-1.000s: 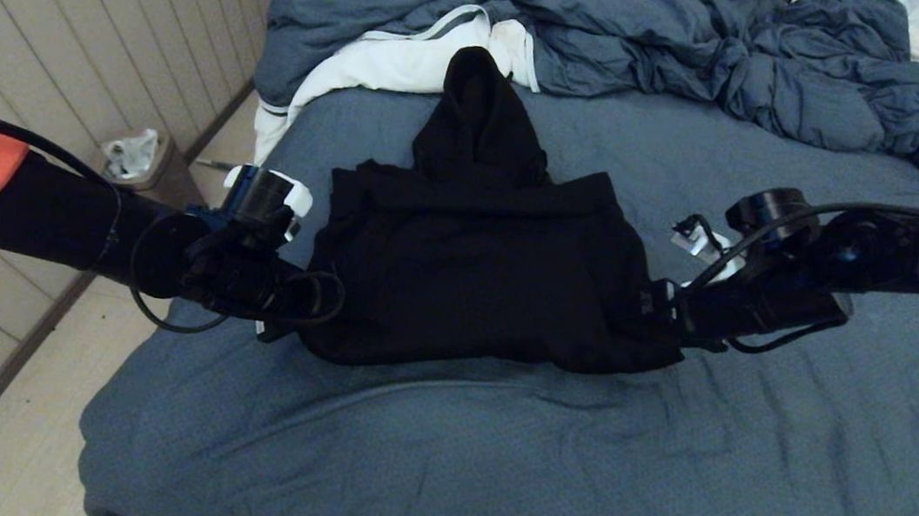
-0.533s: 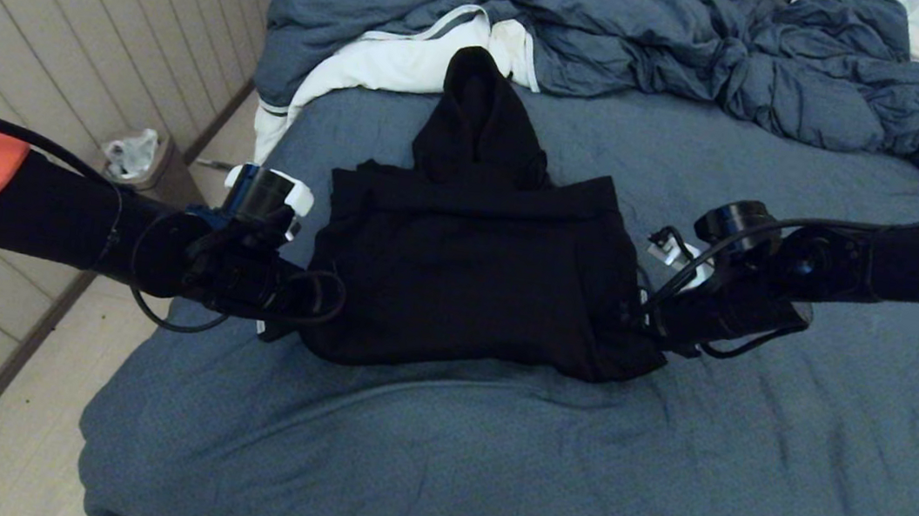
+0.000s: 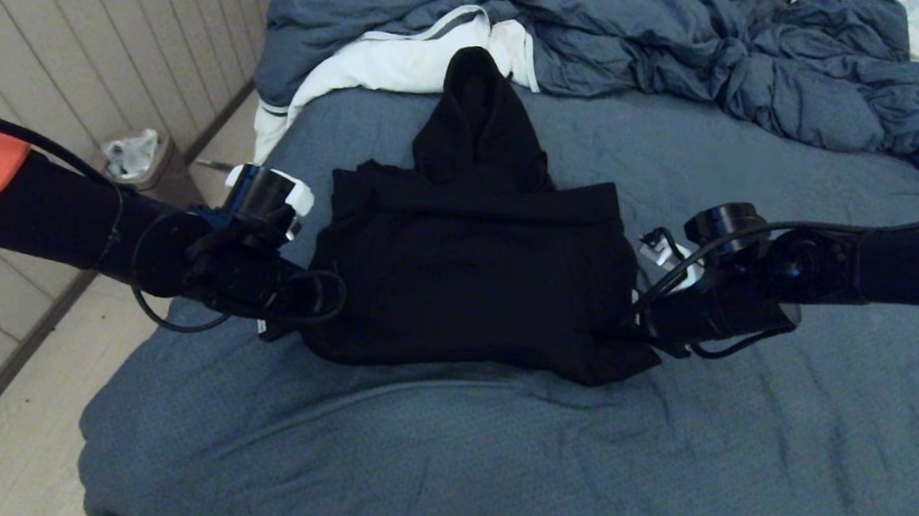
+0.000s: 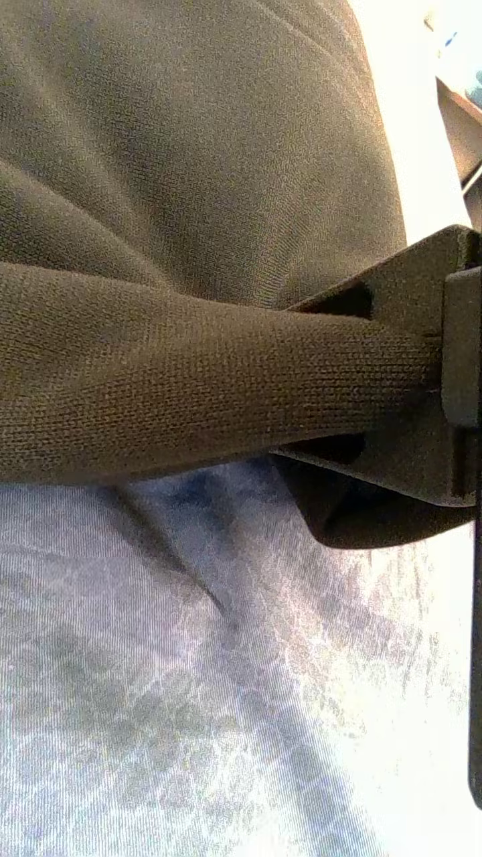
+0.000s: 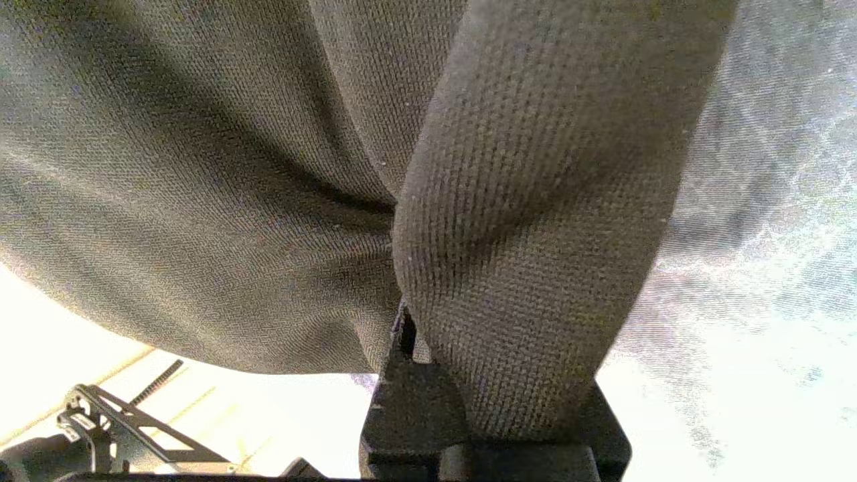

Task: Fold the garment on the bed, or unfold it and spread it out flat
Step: Fold the black sweatshirt

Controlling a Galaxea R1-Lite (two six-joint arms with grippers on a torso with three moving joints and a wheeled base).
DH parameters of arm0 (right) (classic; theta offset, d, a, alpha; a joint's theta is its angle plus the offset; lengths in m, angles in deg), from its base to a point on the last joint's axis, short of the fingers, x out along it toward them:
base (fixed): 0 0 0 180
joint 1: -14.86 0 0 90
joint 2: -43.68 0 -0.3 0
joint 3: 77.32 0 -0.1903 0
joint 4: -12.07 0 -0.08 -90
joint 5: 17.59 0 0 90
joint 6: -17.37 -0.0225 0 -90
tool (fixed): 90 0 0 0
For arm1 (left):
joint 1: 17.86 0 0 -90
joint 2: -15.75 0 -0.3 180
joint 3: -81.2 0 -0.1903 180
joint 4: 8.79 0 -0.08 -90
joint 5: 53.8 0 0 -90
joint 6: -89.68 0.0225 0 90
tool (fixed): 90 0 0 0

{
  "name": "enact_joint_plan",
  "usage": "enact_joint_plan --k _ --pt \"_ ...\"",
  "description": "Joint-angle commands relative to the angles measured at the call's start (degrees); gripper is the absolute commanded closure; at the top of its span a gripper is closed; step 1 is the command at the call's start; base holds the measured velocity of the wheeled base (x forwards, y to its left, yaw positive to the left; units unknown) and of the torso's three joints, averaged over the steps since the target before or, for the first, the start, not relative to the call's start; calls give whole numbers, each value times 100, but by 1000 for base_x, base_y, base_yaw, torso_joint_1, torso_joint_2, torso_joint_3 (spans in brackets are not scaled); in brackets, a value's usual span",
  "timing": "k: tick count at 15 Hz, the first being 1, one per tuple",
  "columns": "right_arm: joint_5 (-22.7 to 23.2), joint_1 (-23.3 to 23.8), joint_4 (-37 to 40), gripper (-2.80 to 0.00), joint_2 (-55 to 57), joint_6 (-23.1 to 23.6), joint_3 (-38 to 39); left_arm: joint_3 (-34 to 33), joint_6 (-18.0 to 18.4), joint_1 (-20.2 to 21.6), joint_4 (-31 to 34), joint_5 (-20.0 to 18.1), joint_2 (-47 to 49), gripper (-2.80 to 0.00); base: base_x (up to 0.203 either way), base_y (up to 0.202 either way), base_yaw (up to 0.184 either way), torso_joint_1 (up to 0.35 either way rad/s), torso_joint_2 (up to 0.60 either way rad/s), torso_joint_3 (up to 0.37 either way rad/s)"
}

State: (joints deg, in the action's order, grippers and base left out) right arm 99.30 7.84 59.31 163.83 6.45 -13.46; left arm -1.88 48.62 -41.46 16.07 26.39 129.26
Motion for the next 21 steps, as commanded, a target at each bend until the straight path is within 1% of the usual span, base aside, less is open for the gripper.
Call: enact_joint_plan --k 1,3,5,8,10,12,14,16,18,21 --pt "18 -8 28 0 -60 -11 36 -21 -55 -60 1 -3 -63 0 0 0 0 0 0 0" --pt "25 -14 30 0 -266 -15 242 -88 -202 -212 46 -3 -313 0 0 0 0 0 0 0" --pt "80 -11 20 0 -555 9 642 -339 -248 -302 101 4 -726 0 0 0 0 0 0 0" --pt "330 6 -3 0 -1041 75 1362 -682 -246 -352 746 -8 -1462 0 0 0 0 0 0 0" --pt "373 7 -11 0 -1473 93 1867 -1041 -253 -414 908 -24 -1924 0 0 0 0 0 0 0" --pt "371 4 -16 0 -2044 103 2438 -1611 -273 -668 921 -28 -2313 0 0 0 0 0 0 0" --pt "358 7 -21 0 -2547 232 3096 -2117 -353 -907 896 -29 -2517 0 0 0 0 0 0 0" --pt "342 49 -22 0 -2913 435 3645 -2415 -434 -960 825 -43 -2559 0 0 0 0 0 0 0" --pt "327 76 -67 0 -2972 494 3869 -2637 -438 -962 496 -38 -2552 0 0 0 0 0 0 0" --pt "317 69 -141 0 -2790 504 3912 -2654 -420 -954 449 -38 -2504 0 0 0 0 0 0 0"
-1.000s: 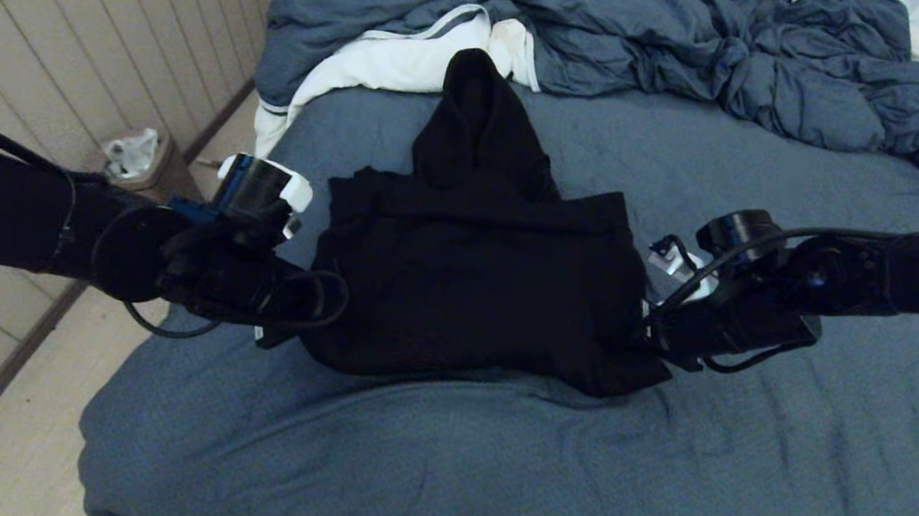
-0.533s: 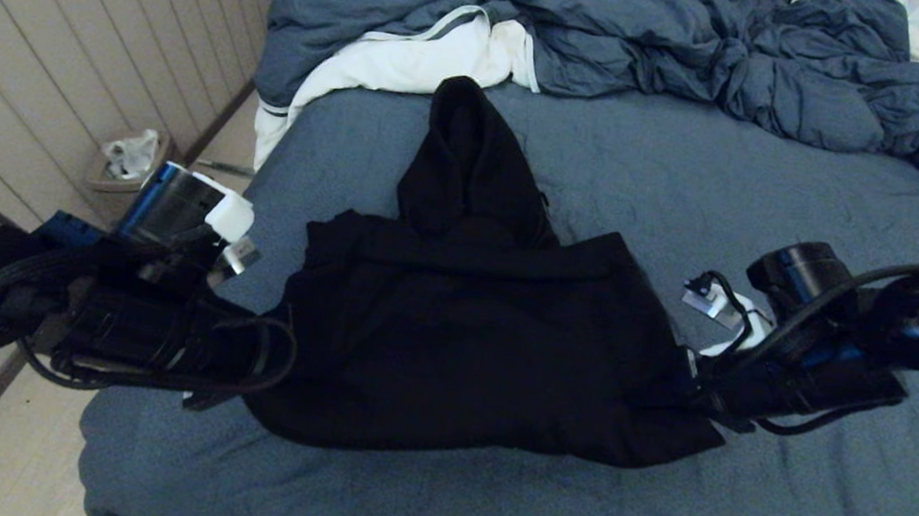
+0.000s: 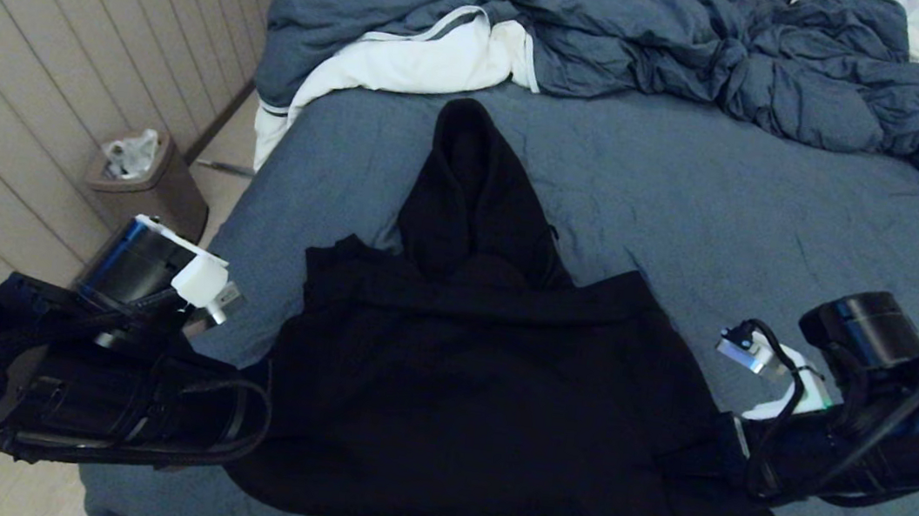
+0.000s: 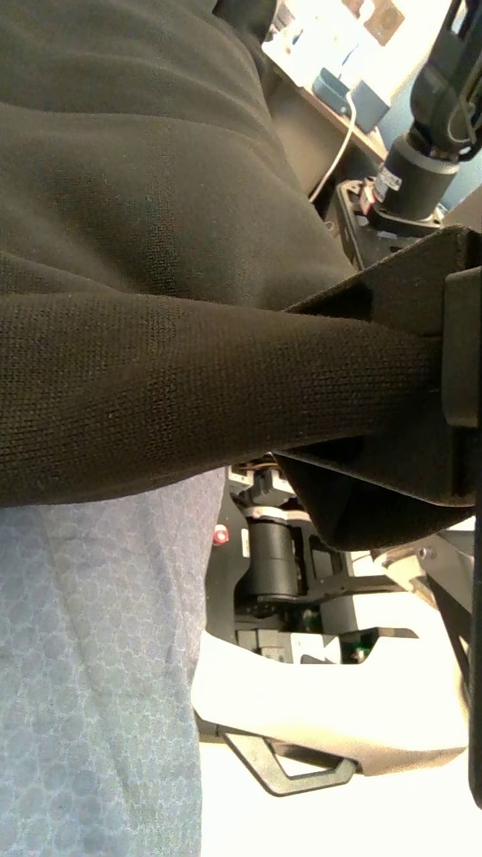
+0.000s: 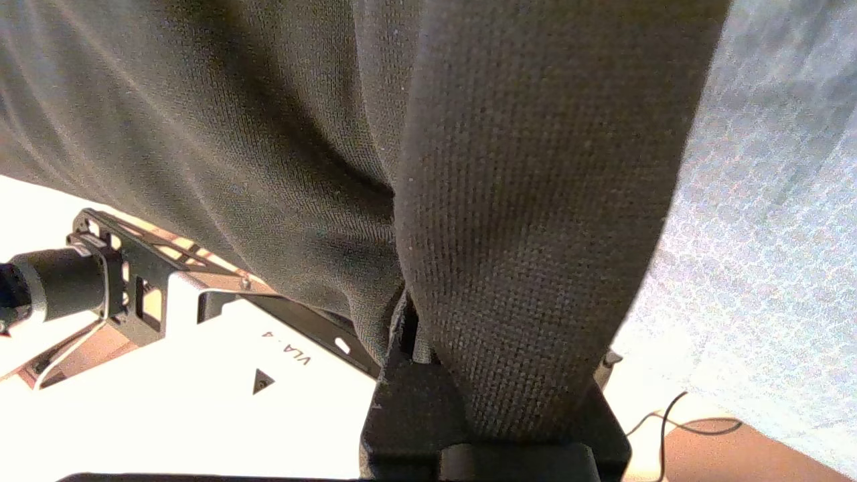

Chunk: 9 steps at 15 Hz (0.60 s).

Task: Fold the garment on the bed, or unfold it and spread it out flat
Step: Fold the black sweatshirt

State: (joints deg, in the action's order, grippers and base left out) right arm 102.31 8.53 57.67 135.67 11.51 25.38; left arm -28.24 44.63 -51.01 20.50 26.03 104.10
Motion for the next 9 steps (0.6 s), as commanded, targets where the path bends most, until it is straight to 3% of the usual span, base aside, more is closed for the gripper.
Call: enact_joint_plan --k 1,2,6,9 --pt "16 -7 -63 0 37 -2 47 -10 -12 -6 -3 6 25 -150 0 0 0 0 0 0" --pt "16 -17 -152 0 38 -2 109 19 -28 2 -3 13 25 -280 0 0 0 0 0 0" --pt "16 -7 -245 0 29 -2 173 72 -13 24 -10 33 -228 -280 0 0 0 0 0 0" --pt "7 -1 -245 0 21 -2 182 304 101 508 31 63 -669 -280 0 0 0 0 0 0"
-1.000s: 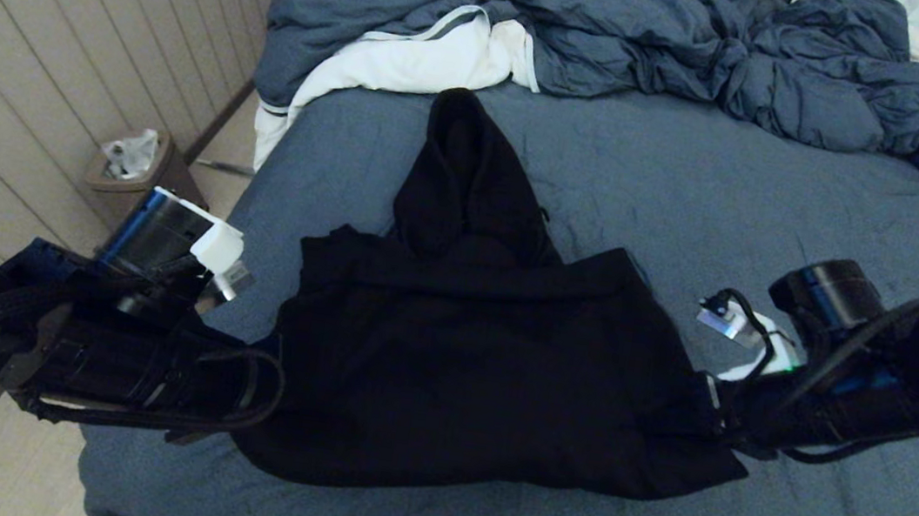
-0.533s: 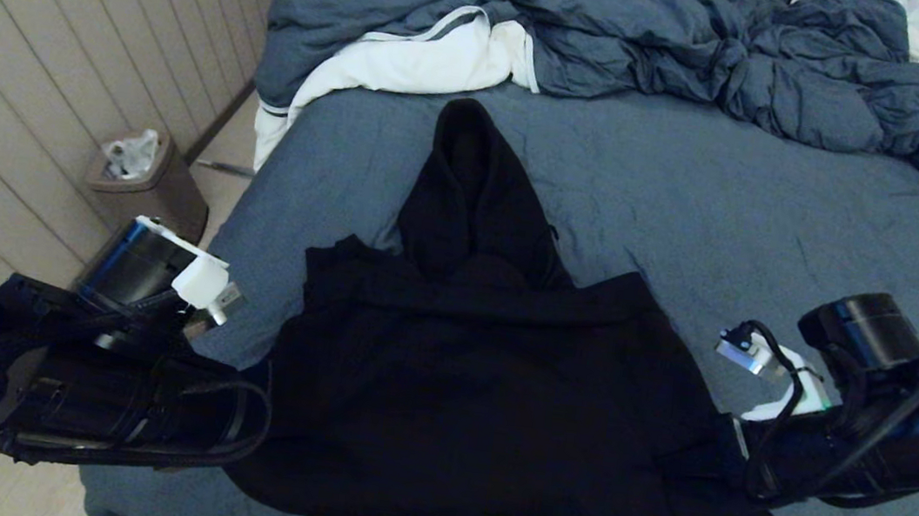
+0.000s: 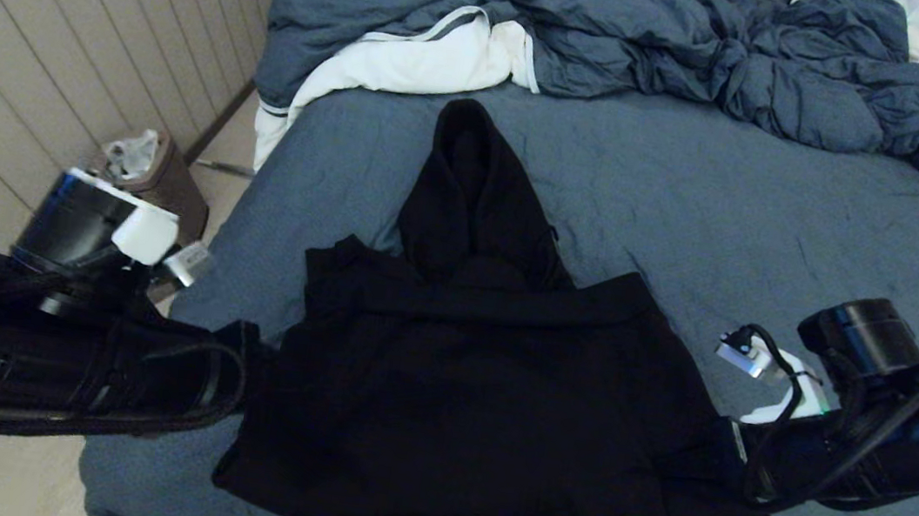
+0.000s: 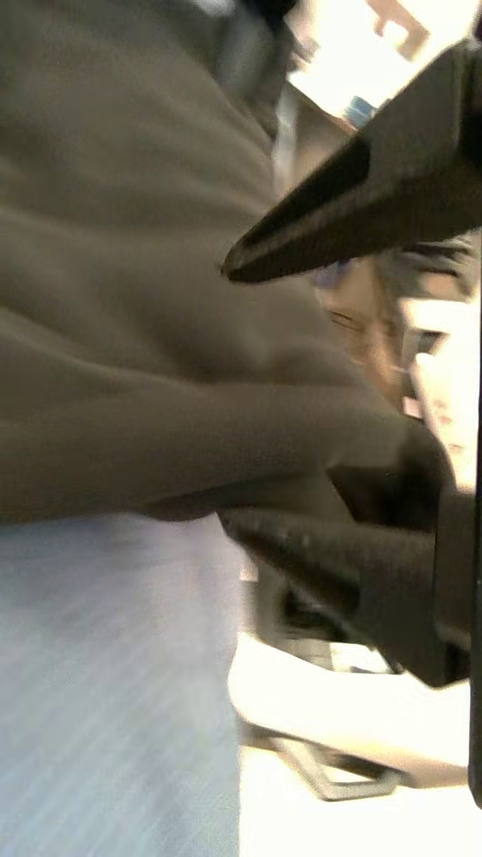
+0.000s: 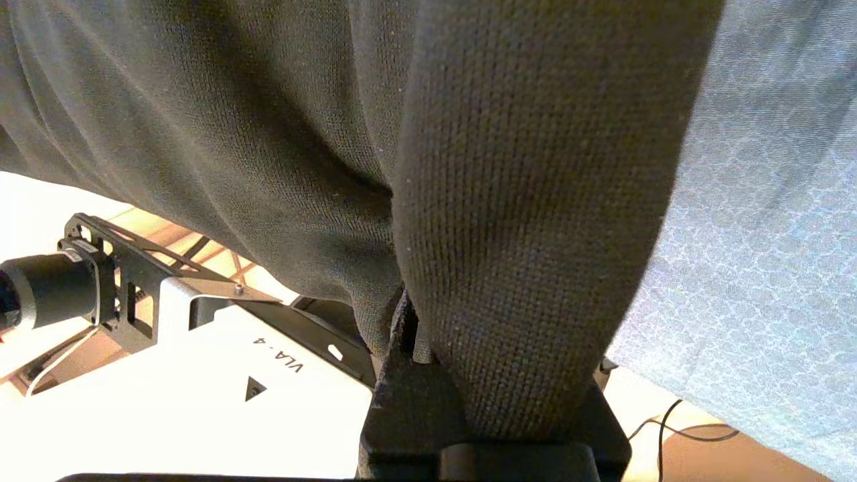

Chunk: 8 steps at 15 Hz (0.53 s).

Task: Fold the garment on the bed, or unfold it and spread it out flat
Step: Fold the black sweatshirt

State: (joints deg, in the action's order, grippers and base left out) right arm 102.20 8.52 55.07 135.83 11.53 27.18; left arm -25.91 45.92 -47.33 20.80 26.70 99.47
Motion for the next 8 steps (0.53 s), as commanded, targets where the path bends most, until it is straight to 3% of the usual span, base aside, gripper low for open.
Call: enact_joint_plan --k 1,3,5,8 --pt "18 -16 15 0 14 -5 11 229 36 434 40 -15 -259 -280 0 0 0 0 0 0" --pt "18 -34 9 0 27 -5 11 566 100 773 165 -39 -345 -280 0 0 0 0 0 0" --pt "-132 -52 6 0 28 -1 36 740 105 794 188 -73 -242 -280 0 0 0 0 0 0" --pt "-550 -199 -522 0 1 136 255 831 53 794 152 -445 -59 -280 0 0 0 0 0 0"
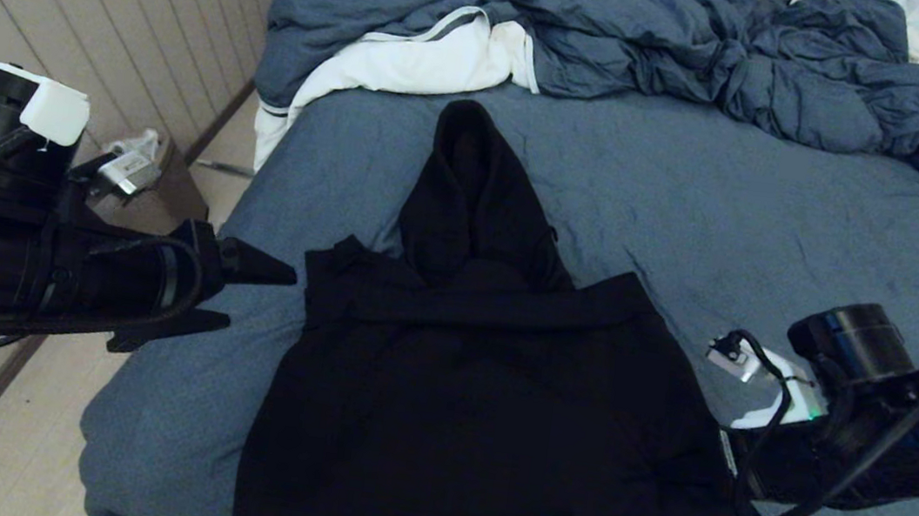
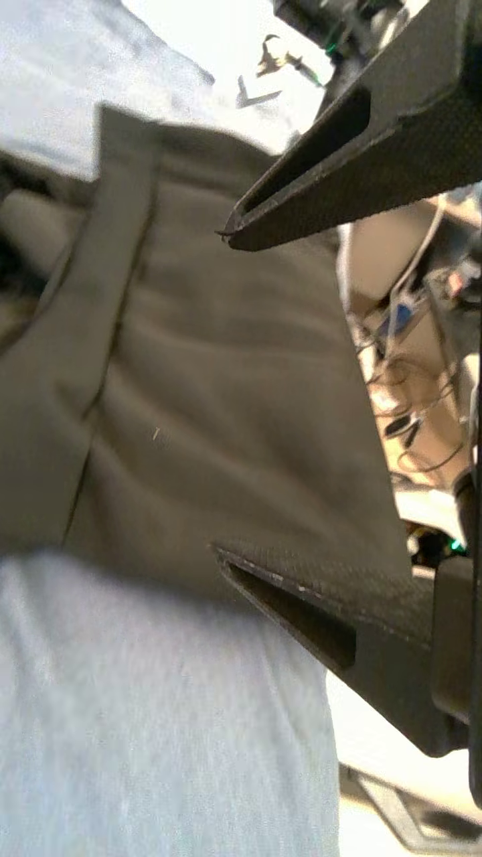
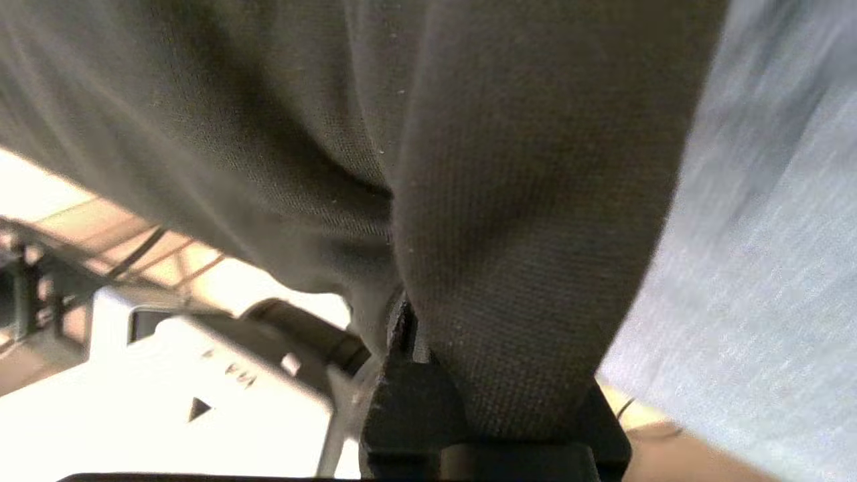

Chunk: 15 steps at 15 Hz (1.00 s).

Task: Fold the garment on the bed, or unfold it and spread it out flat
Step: Fold the black sweatshirt

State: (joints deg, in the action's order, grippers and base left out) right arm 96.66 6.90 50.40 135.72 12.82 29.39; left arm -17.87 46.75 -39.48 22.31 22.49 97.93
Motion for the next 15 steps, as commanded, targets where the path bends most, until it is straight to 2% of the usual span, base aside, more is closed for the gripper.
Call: enact_joint_plan --k 1,9,15 --pt "9 -39 -89 -280 -2 -28 25 27 -31 9 -17 -62 132 -280 0 0 0 0 0 0" --pt "42 -50 -99 -280 -412 40 105 -95 -24 9 -85 -140 316 -280 0 0 0 0 0 0" --pt "87 0 -124 -280 -1364 62 -54 -175 -31 9 -288 -141 351 -280 0 0 0 0 0 0"
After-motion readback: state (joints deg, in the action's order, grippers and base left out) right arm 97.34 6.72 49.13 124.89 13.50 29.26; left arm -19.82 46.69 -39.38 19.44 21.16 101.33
